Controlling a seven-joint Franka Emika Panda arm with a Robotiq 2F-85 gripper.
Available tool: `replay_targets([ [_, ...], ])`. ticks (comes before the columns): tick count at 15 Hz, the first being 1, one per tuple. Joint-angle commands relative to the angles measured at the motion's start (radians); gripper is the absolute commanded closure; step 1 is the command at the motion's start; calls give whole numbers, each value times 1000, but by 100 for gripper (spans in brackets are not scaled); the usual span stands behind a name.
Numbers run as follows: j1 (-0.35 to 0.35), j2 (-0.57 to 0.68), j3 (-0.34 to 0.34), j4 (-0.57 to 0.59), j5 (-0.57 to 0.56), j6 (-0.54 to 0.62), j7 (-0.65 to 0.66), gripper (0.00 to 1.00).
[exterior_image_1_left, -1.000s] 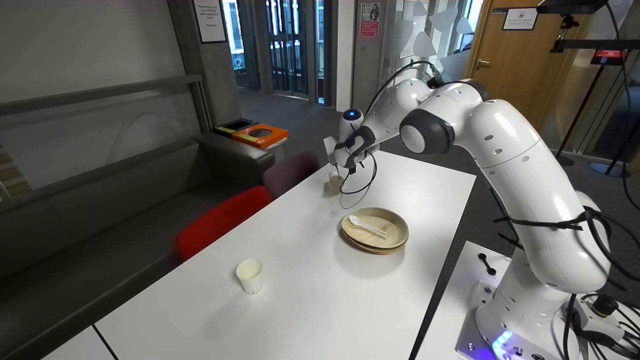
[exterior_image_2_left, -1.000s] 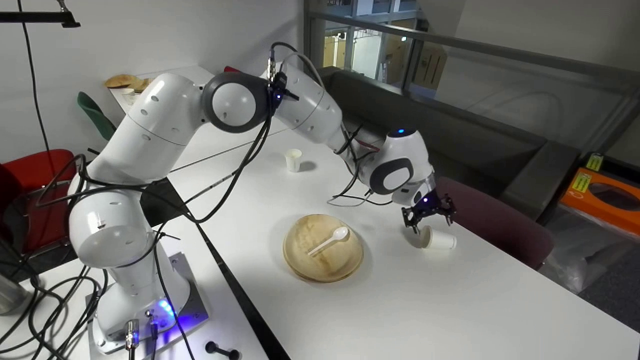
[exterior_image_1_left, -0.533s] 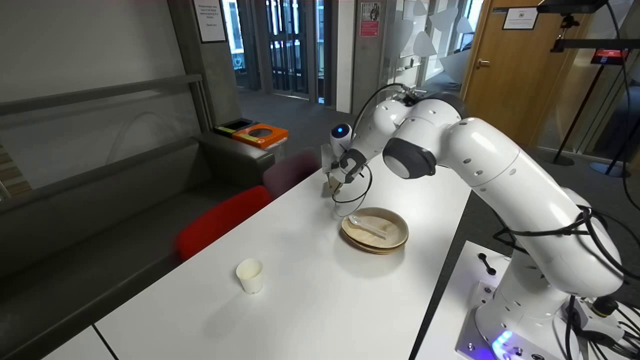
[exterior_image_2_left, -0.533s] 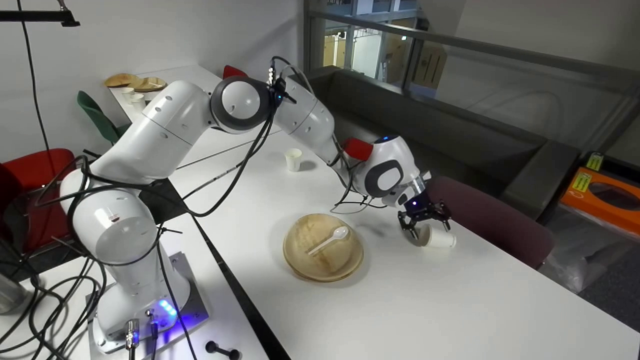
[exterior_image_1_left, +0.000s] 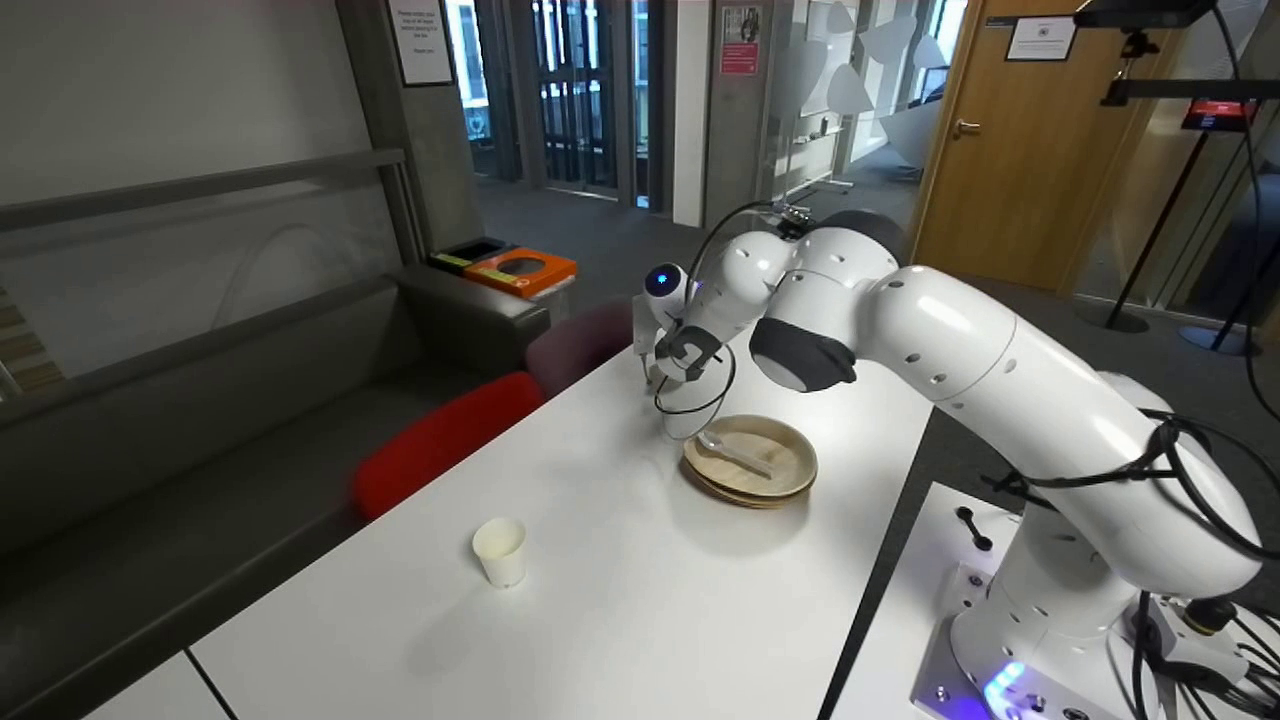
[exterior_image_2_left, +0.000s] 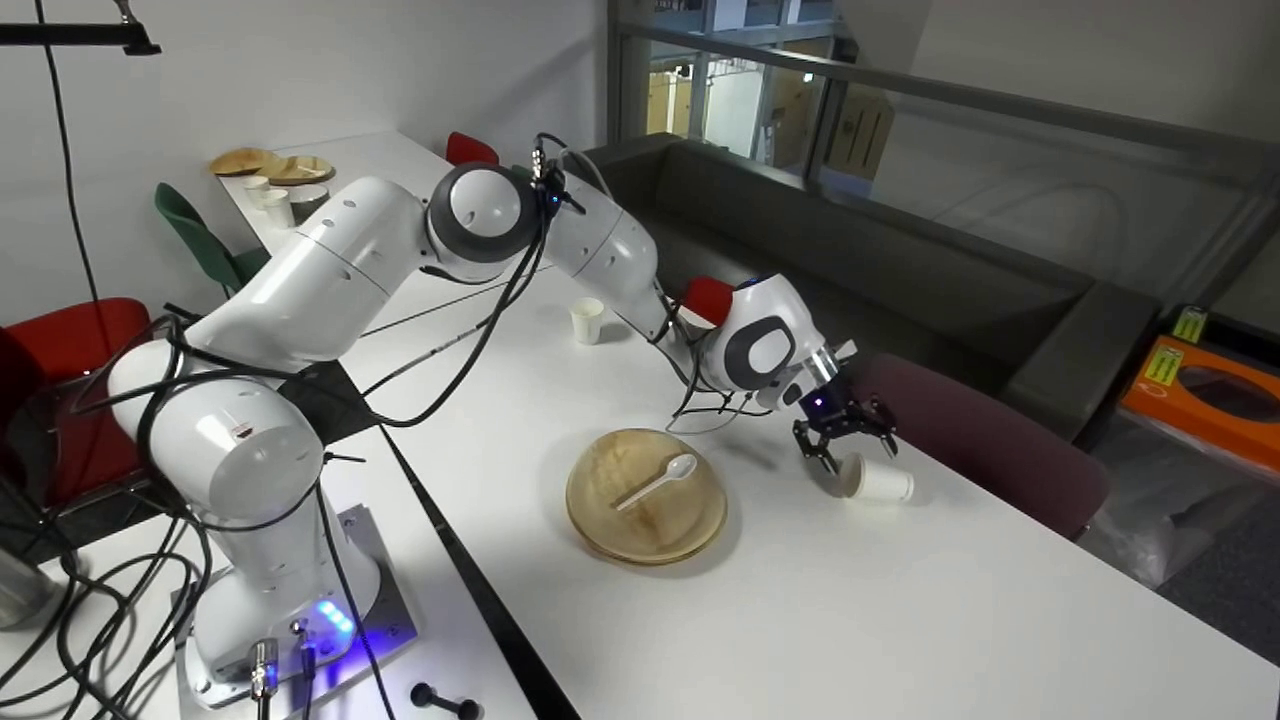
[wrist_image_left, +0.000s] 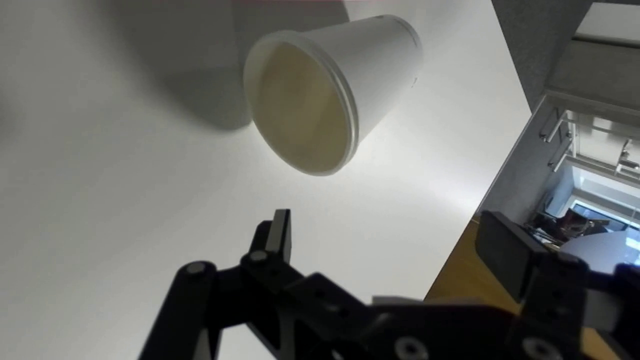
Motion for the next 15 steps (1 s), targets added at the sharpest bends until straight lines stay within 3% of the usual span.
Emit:
replay_targets([
  [1,12,66,-66,64,-27,-1,93,0],
  [7,14,136,-105,121,-26,-9,159,0],
  [8,37,169,-139,126,69,-9,102,0],
  [15,72,244,-182,164,155,-25,102,0],
])
